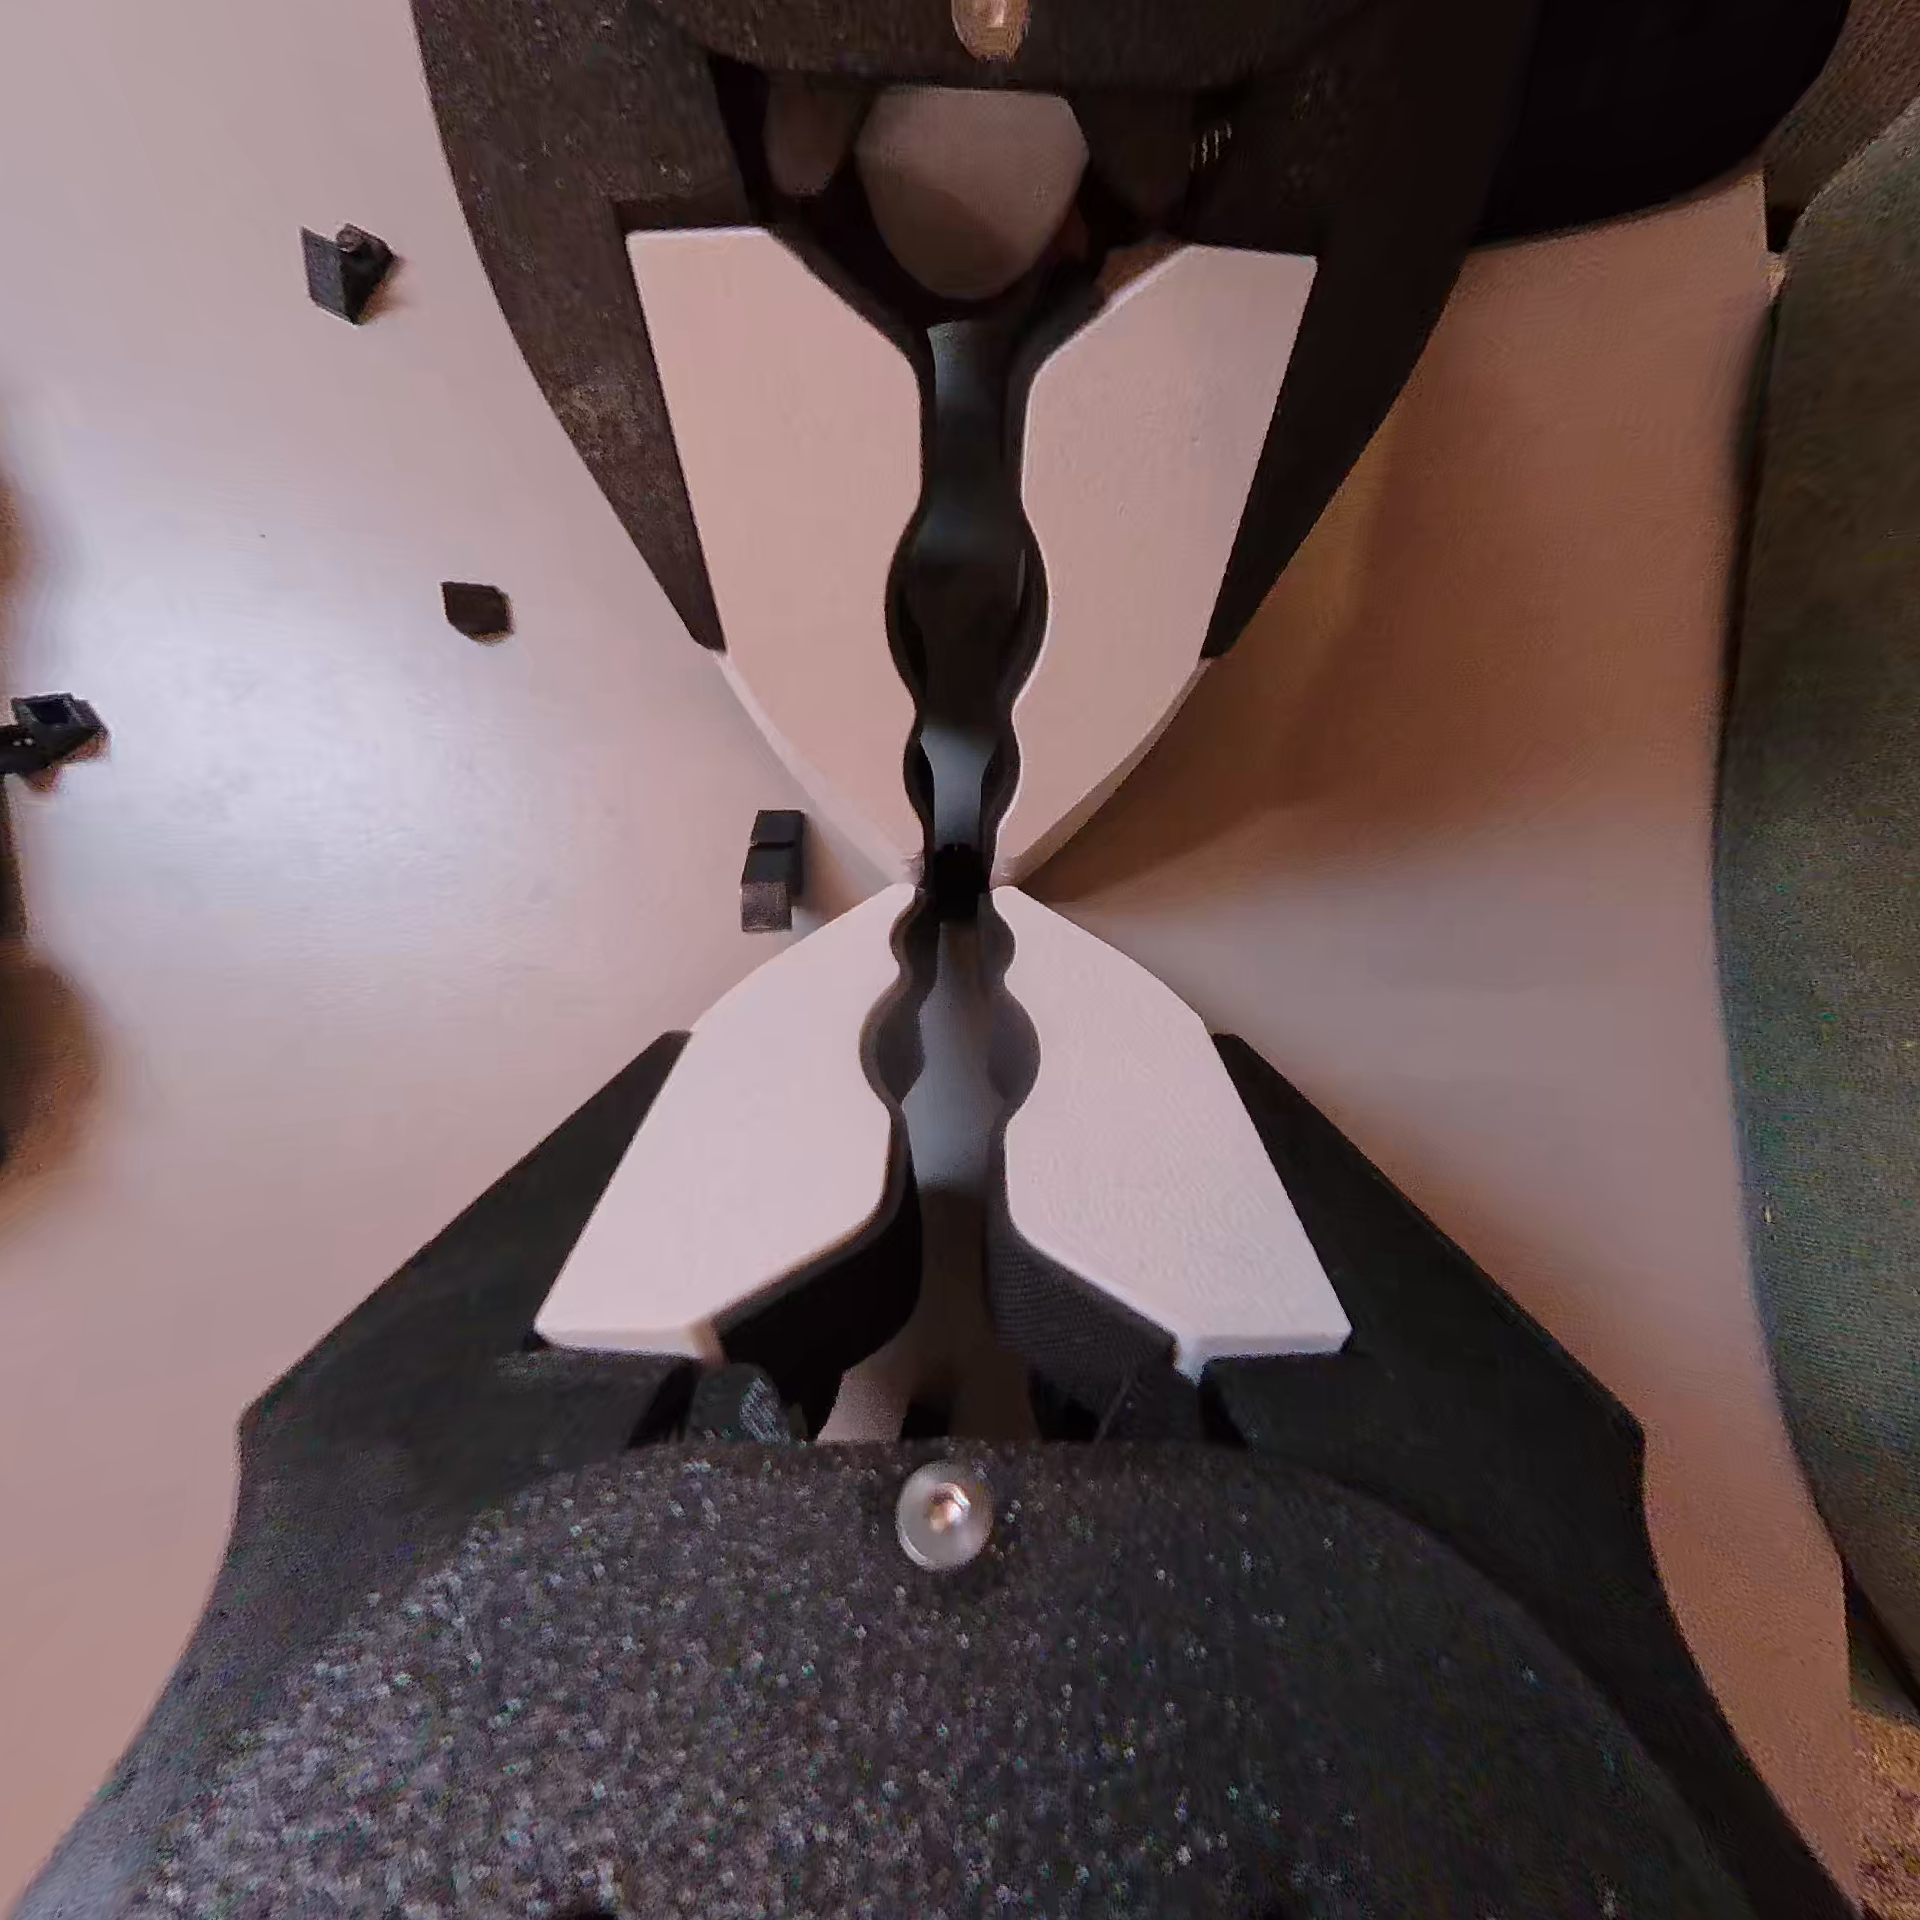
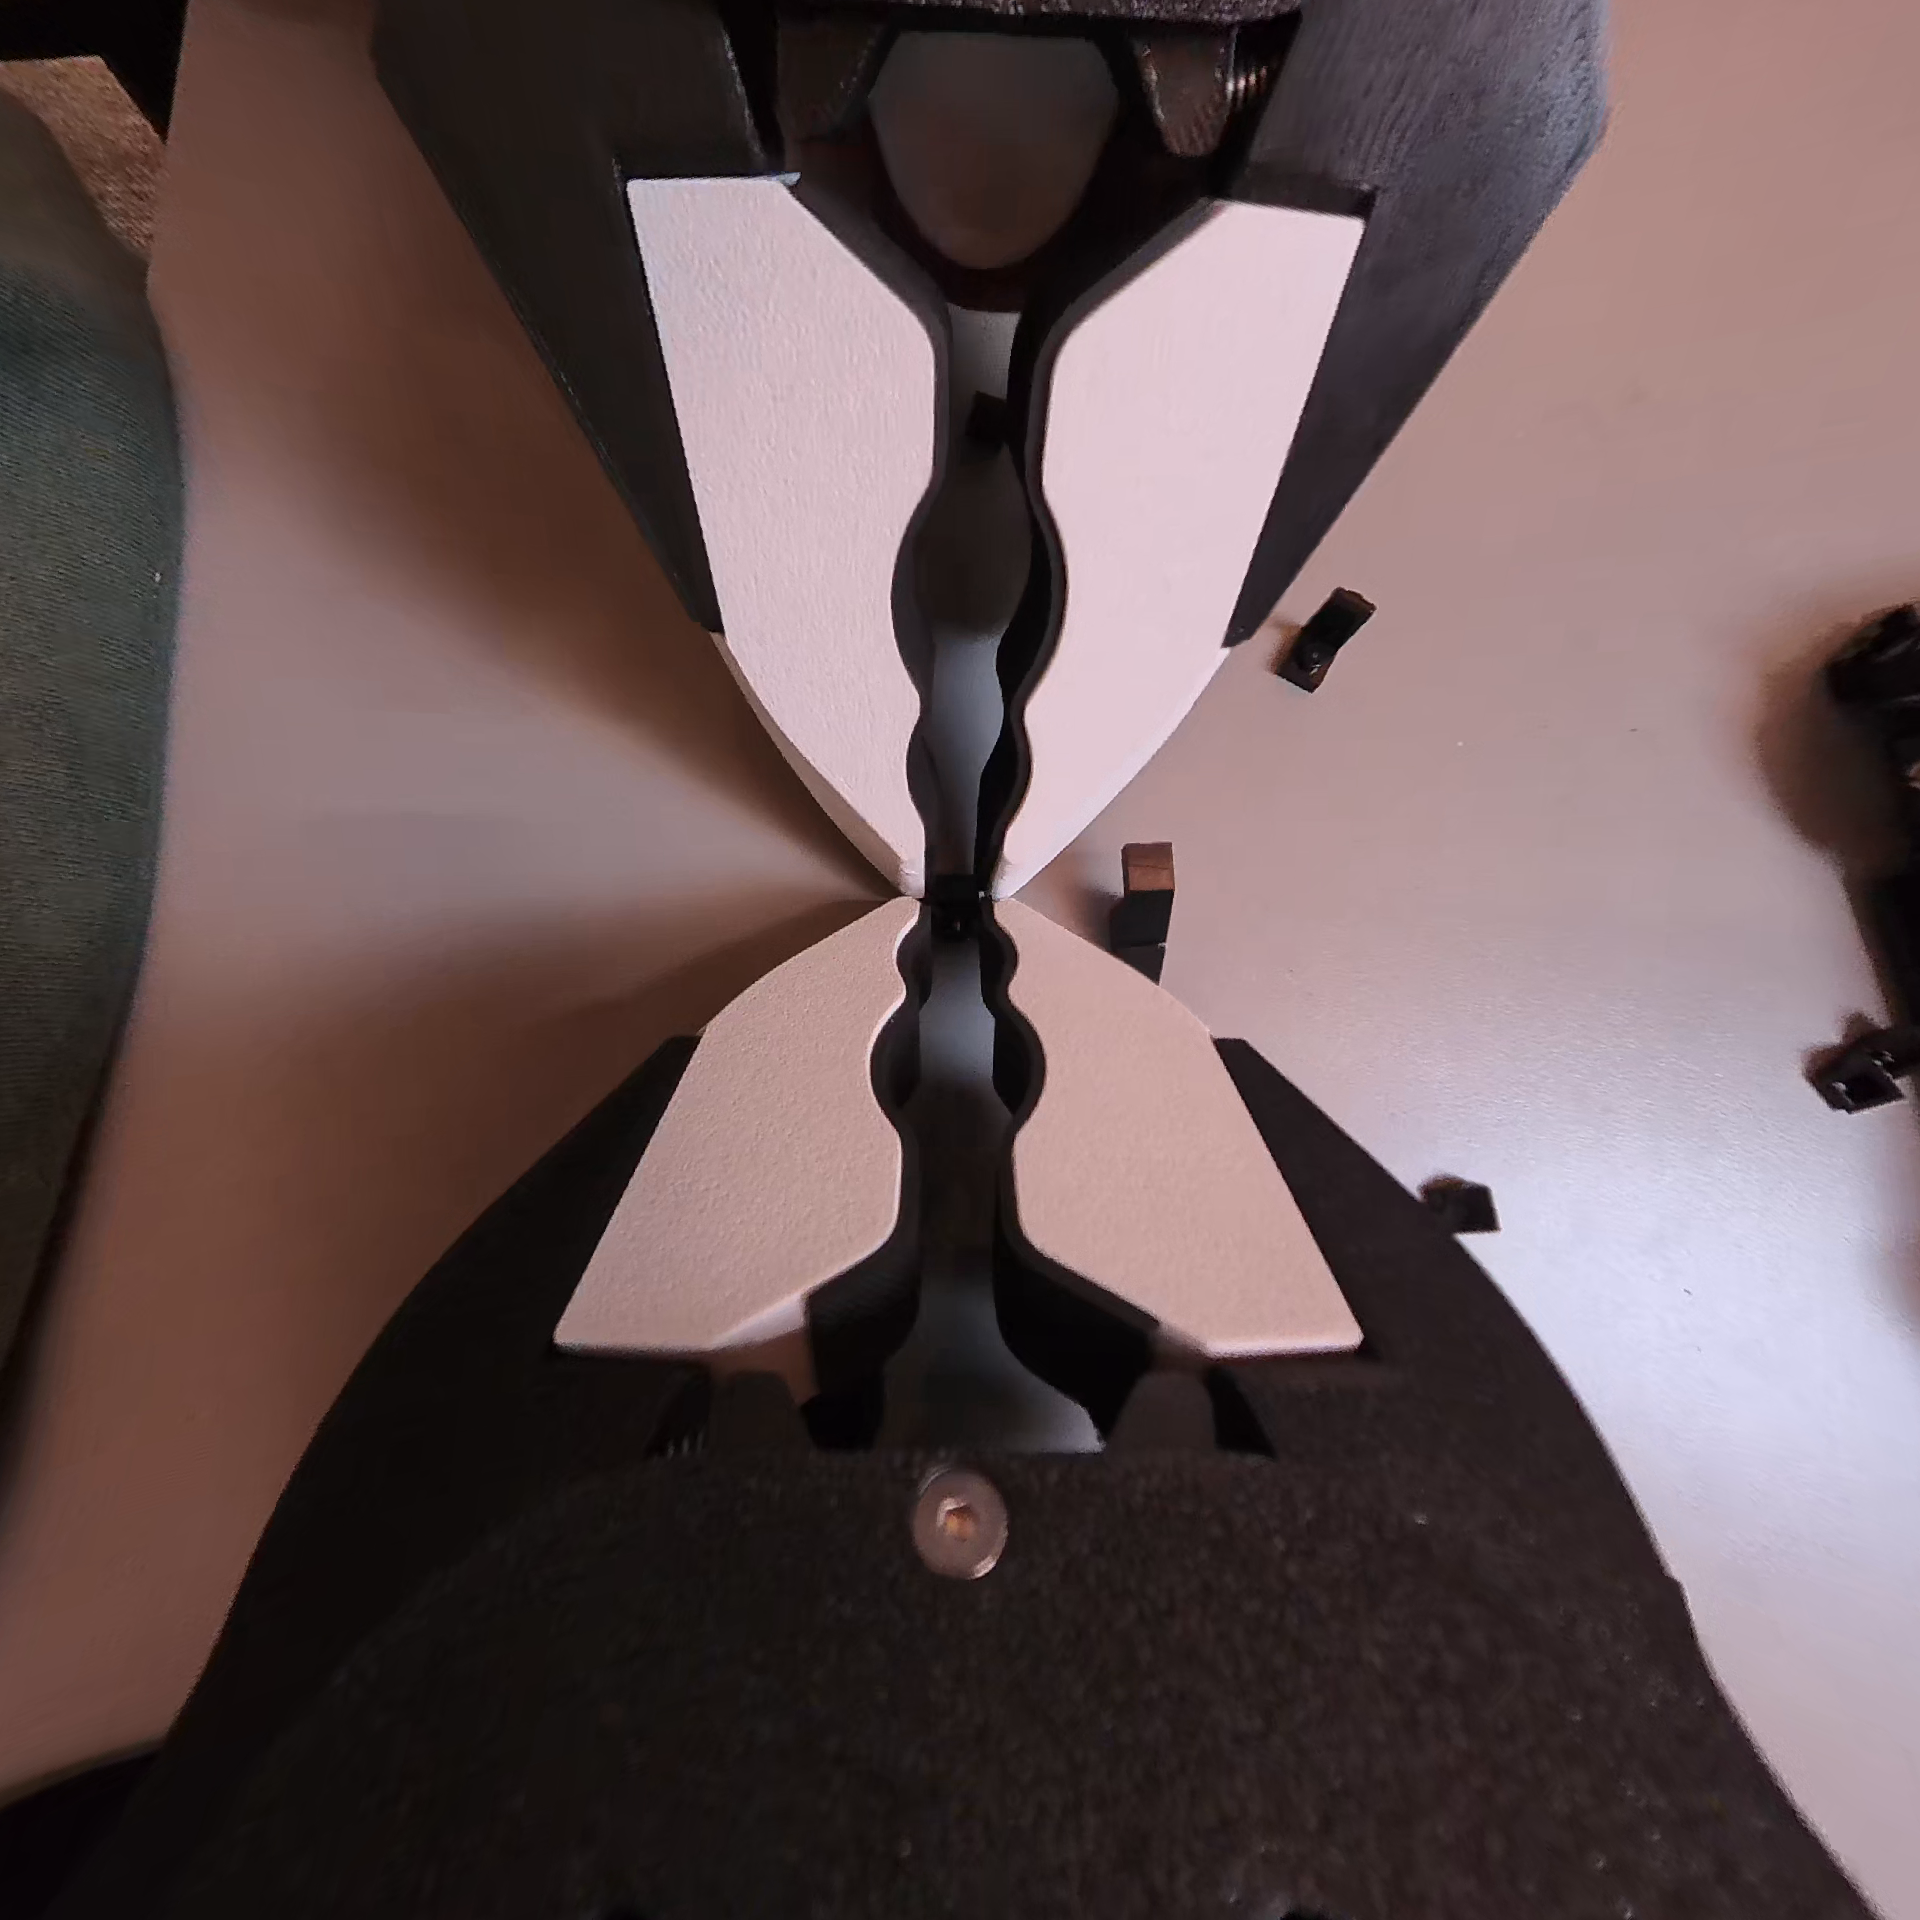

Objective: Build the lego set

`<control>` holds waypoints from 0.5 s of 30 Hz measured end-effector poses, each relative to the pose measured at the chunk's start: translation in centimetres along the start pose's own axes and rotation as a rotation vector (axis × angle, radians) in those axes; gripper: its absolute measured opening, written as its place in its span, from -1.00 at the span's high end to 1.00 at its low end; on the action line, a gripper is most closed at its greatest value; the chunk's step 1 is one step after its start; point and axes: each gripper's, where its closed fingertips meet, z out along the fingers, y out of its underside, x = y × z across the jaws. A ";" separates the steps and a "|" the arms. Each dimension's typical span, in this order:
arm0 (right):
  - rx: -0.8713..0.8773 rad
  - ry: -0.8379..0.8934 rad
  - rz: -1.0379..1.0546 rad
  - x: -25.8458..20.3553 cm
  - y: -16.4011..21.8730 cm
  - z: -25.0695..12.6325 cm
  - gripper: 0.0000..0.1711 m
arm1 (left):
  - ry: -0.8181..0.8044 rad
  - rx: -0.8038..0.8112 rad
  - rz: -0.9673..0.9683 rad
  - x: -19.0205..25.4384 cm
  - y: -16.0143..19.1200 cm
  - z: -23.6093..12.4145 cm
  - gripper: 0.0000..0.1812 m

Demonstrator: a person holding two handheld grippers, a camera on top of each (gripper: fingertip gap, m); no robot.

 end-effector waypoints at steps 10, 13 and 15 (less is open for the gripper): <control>-0.005 -0.010 0.008 -0.3 0.5 -0.4 0.87 | 0.040 -0.037 0.023 0.4 -0.4 0.4 0.90; -0.005 -0.009 0.012 -0.2 0.9 -0.7 0.85 | 0.043 -0.035 0.021 0.4 -0.6 0.6 0.90; -0.007 -0.015 0.009 -0.2 1.3 -1.2 0.86 | 0.045 -0.036 0.027 0.4 -0.7 0.7 0.90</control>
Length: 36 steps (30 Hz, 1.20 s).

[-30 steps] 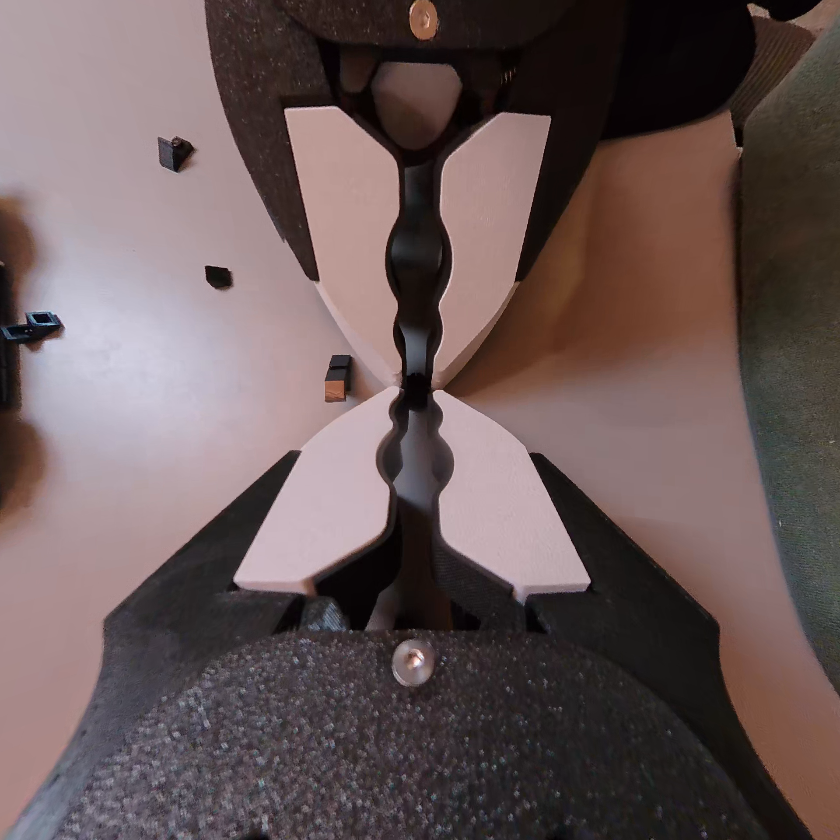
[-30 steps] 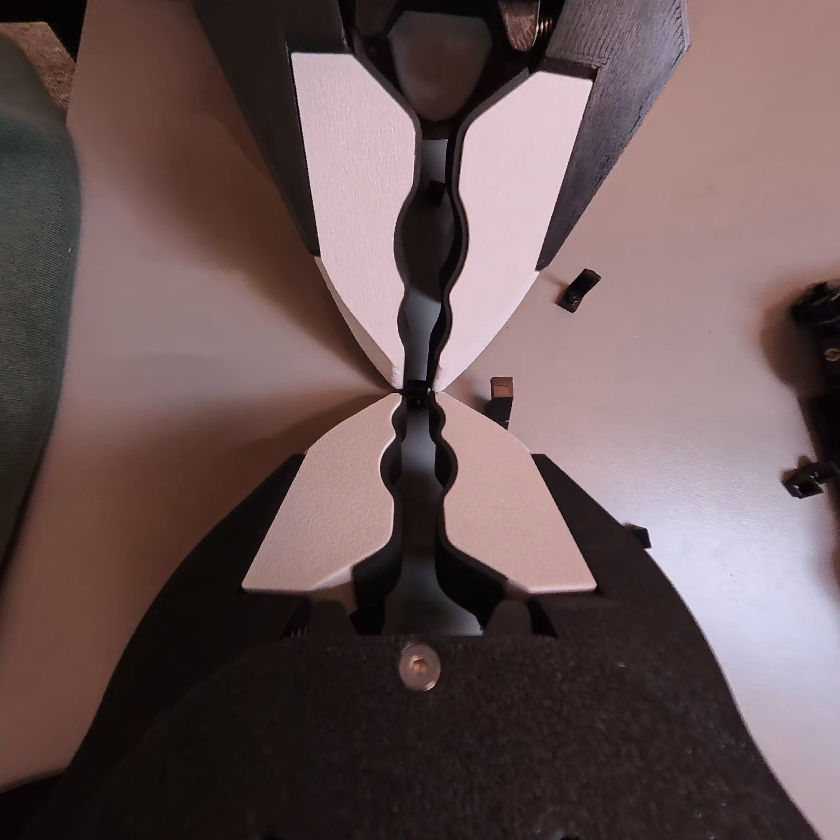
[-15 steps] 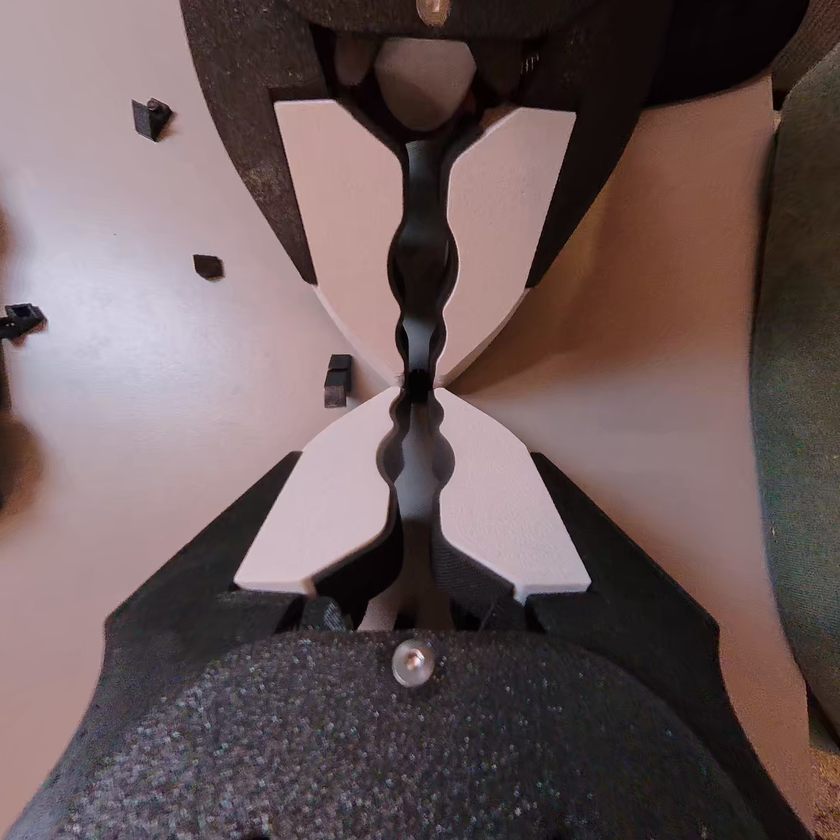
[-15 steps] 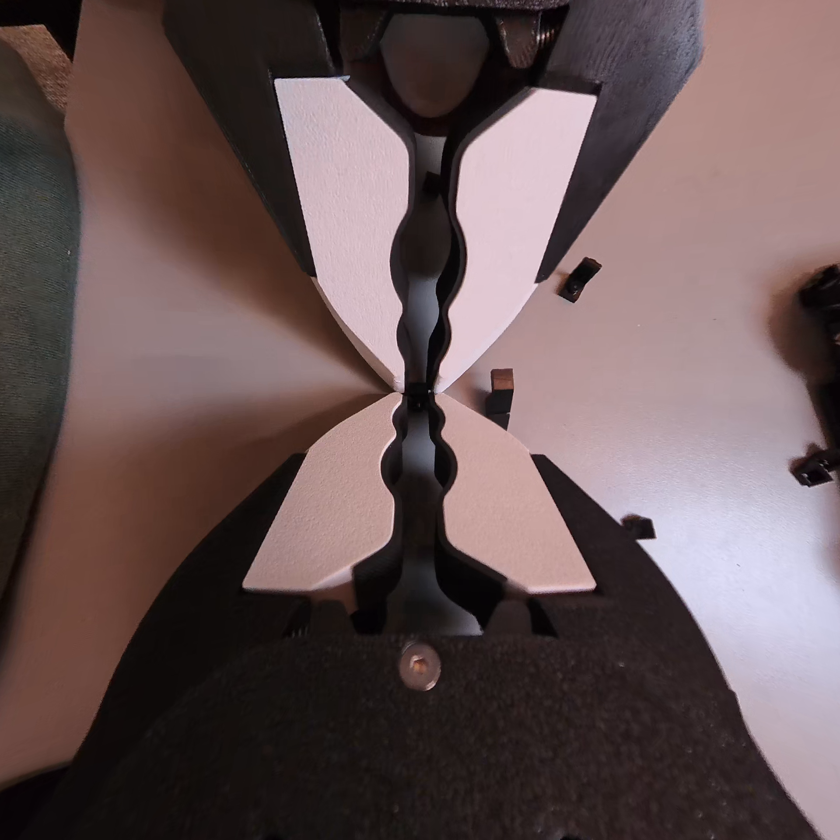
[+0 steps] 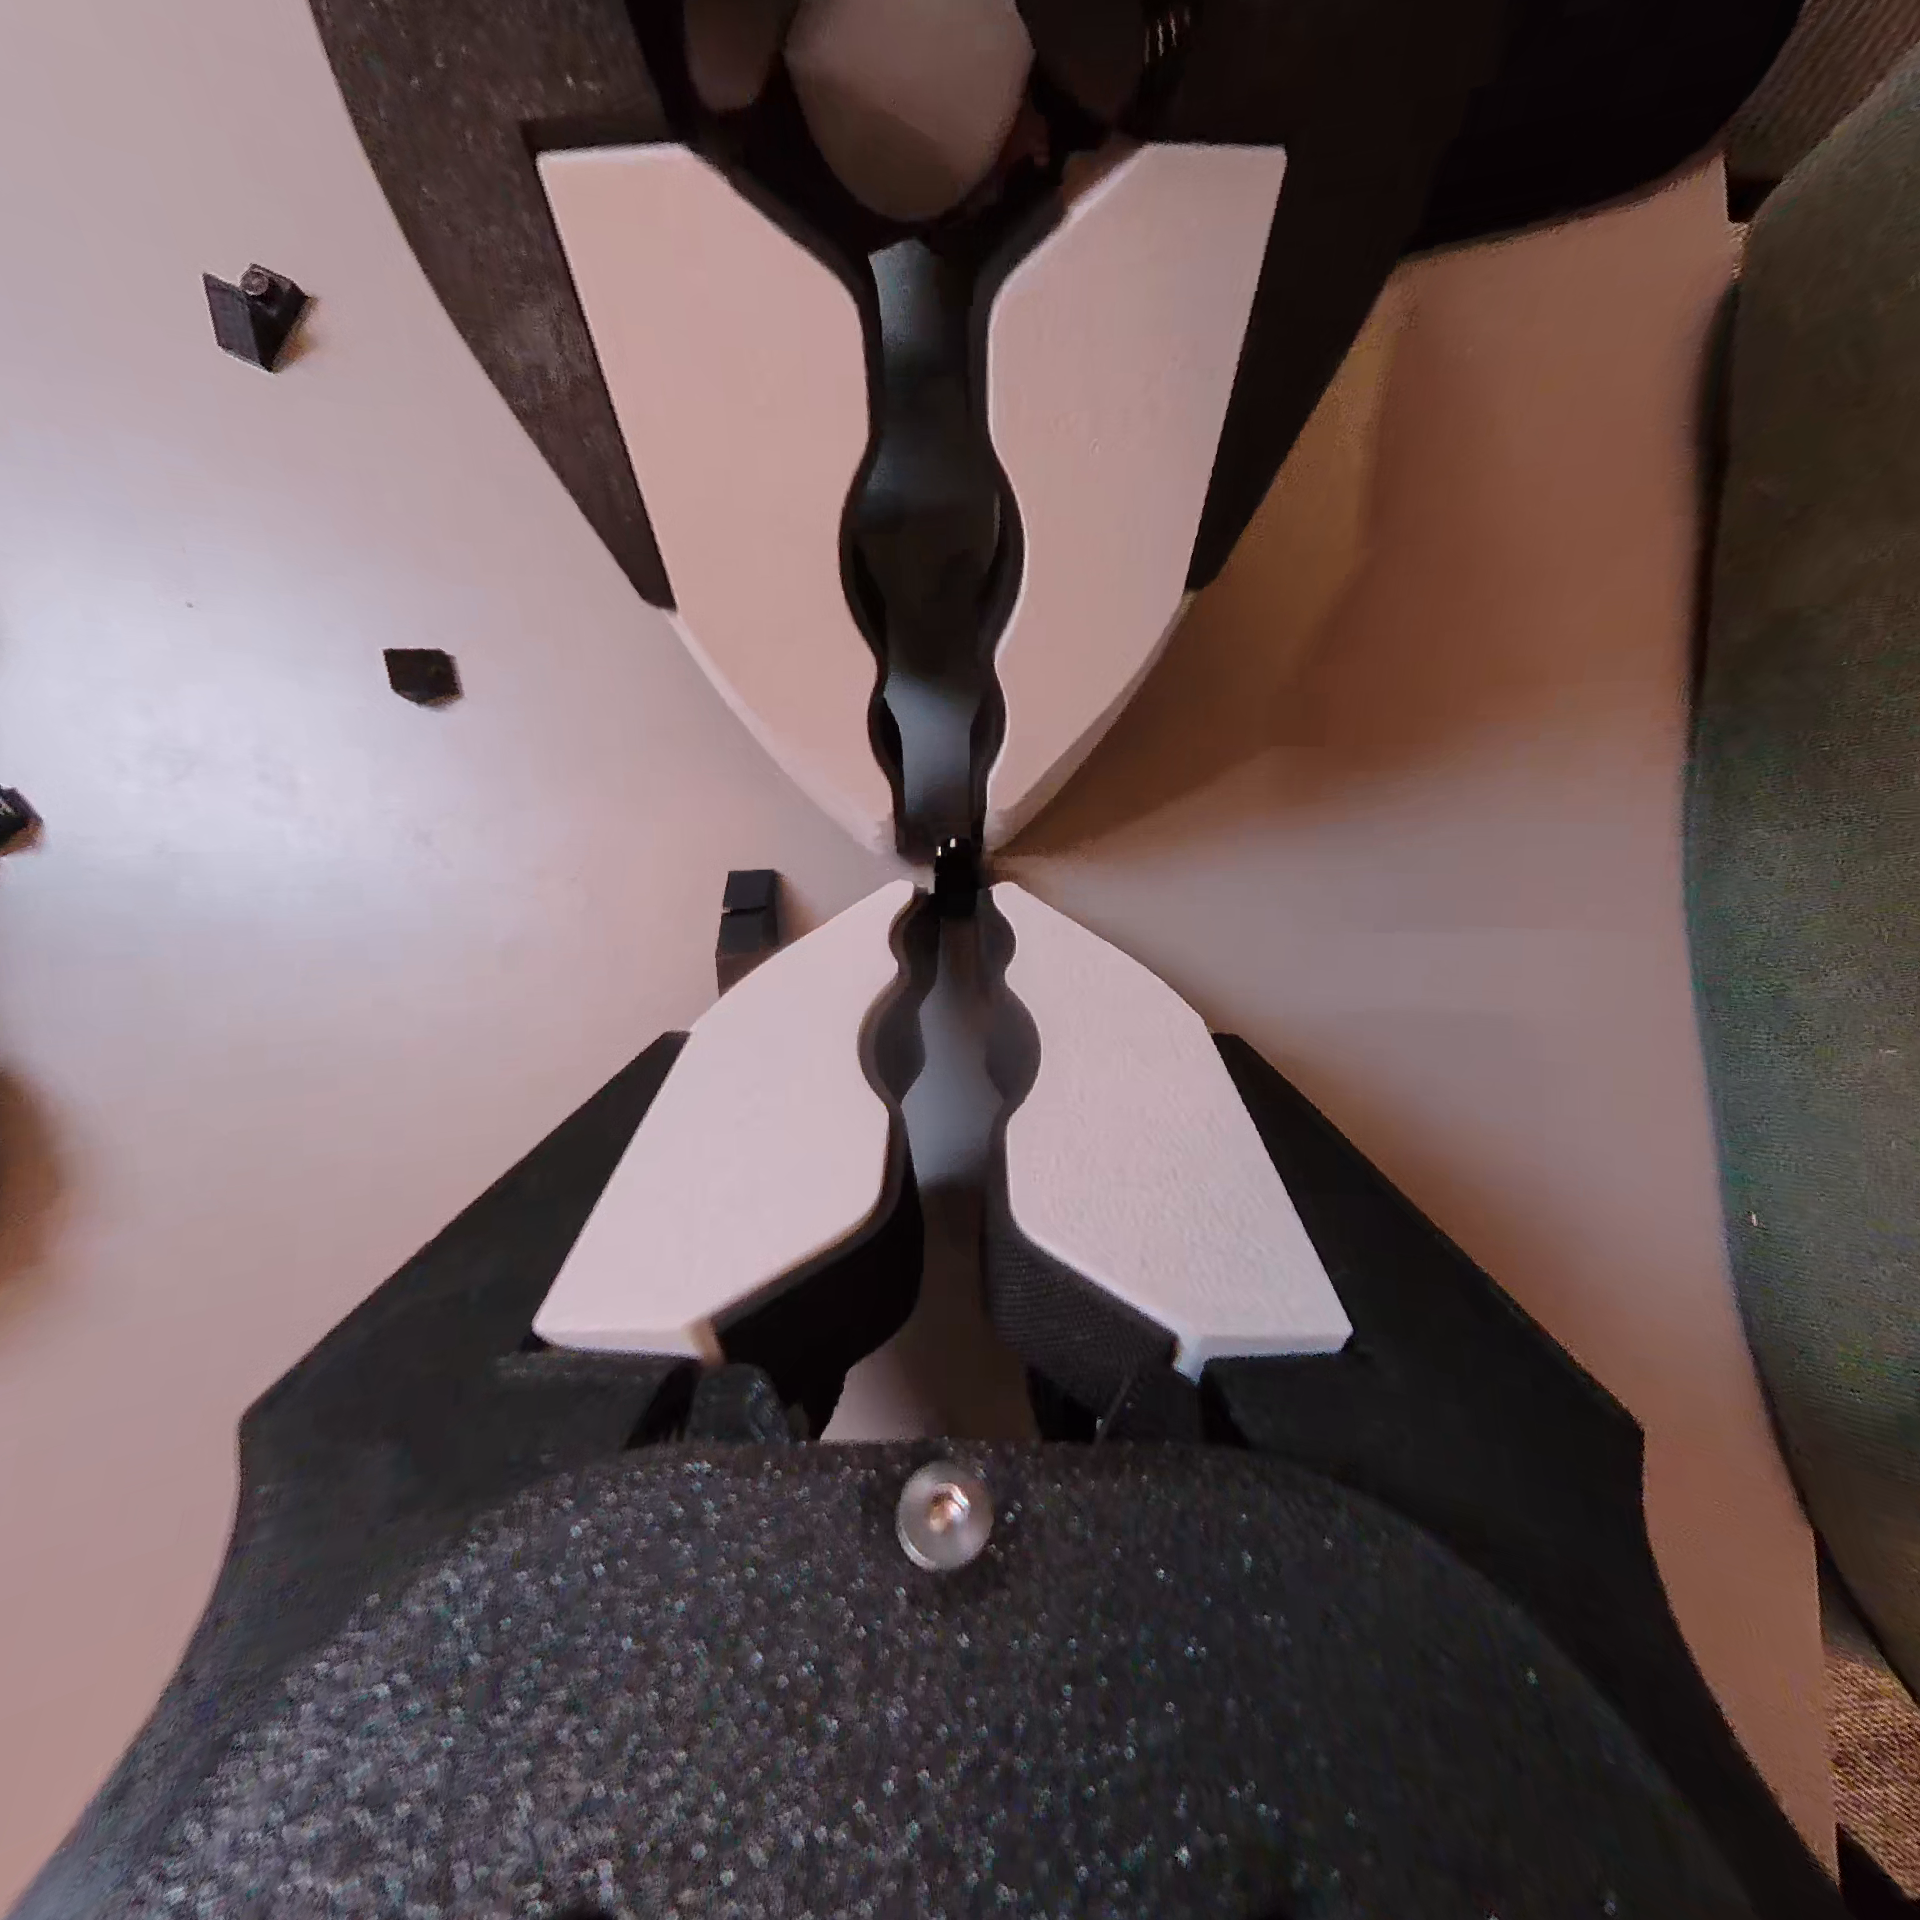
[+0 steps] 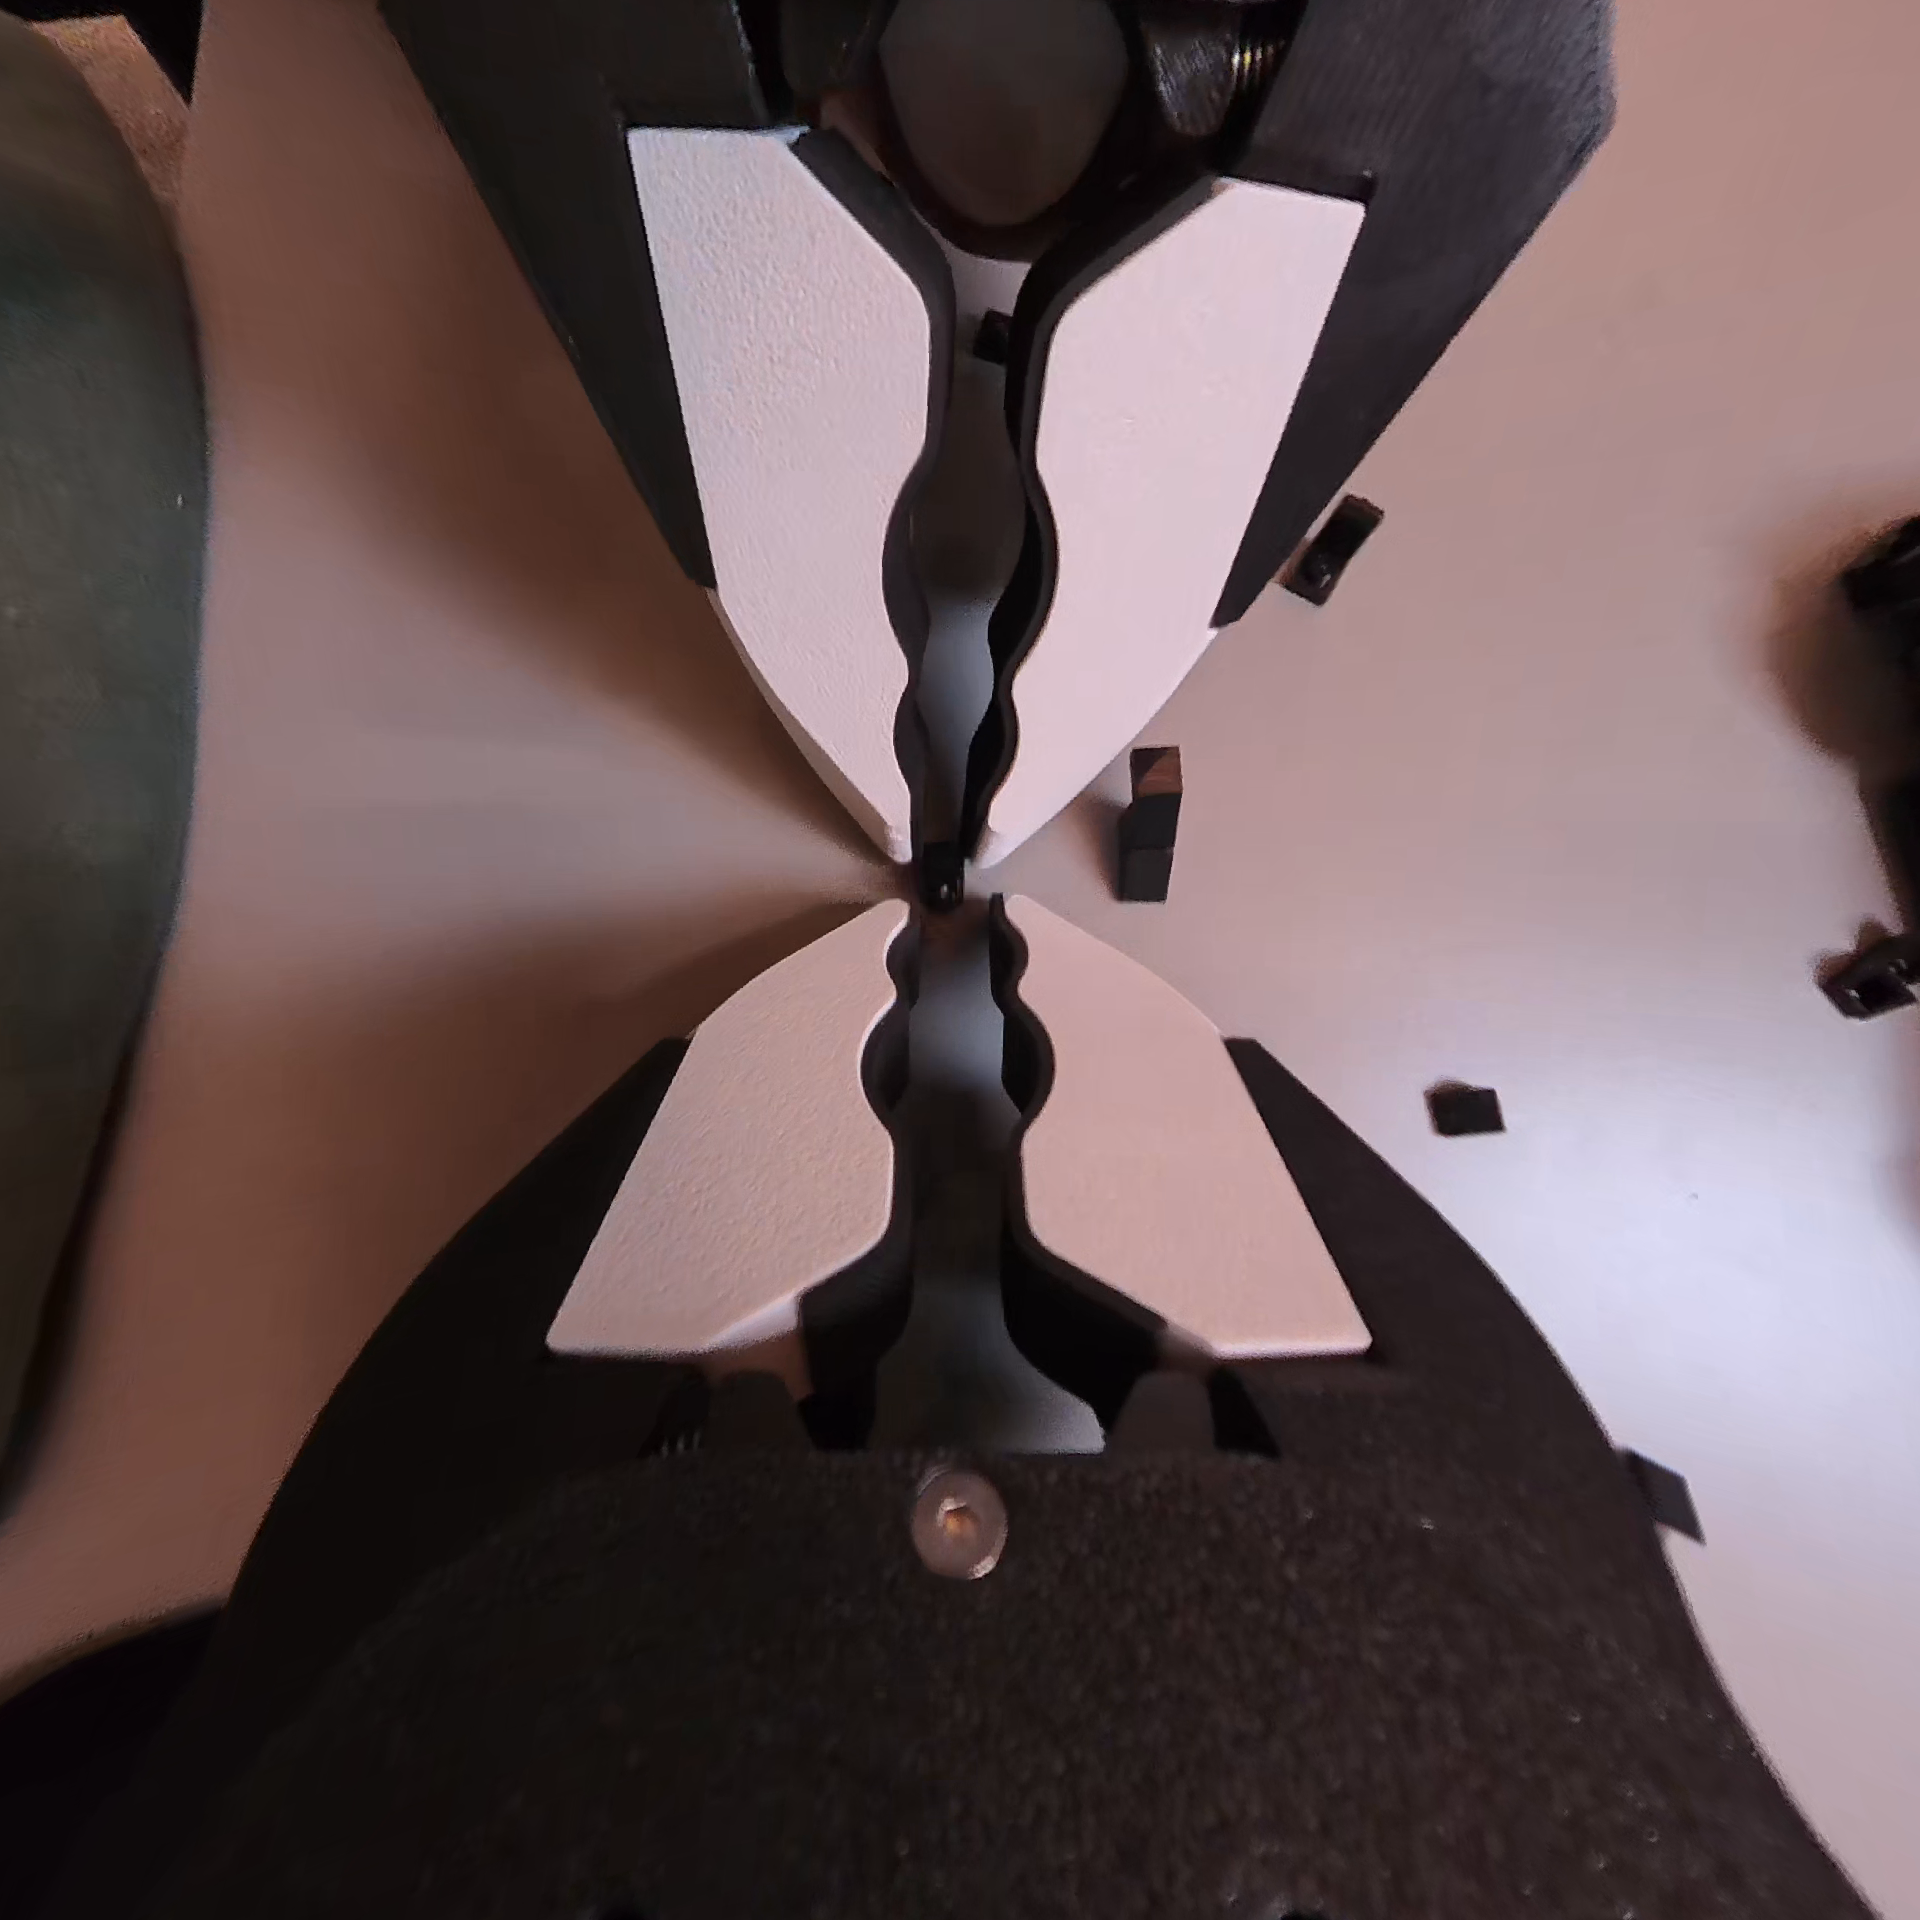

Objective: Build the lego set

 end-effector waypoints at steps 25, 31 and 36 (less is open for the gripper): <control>0.035 -0.024 0.017 -0.4 0.3 -0.1 0.96 | 0.052 -0.075 -0.011 0.2 -0.3 0.3 0.90; 0.041 -0.027 -0.010 -0.7 0.4 -0.3 0.94 | 0.027 -0.038 -0.016 0.3 -0.4 0.3 0.90; 0.049 -0.017 -0.011 -0.6 0.2 -0.4 0.85 | 0.013 -0.005 -0.026 0.3 -0.6 0.3 0.90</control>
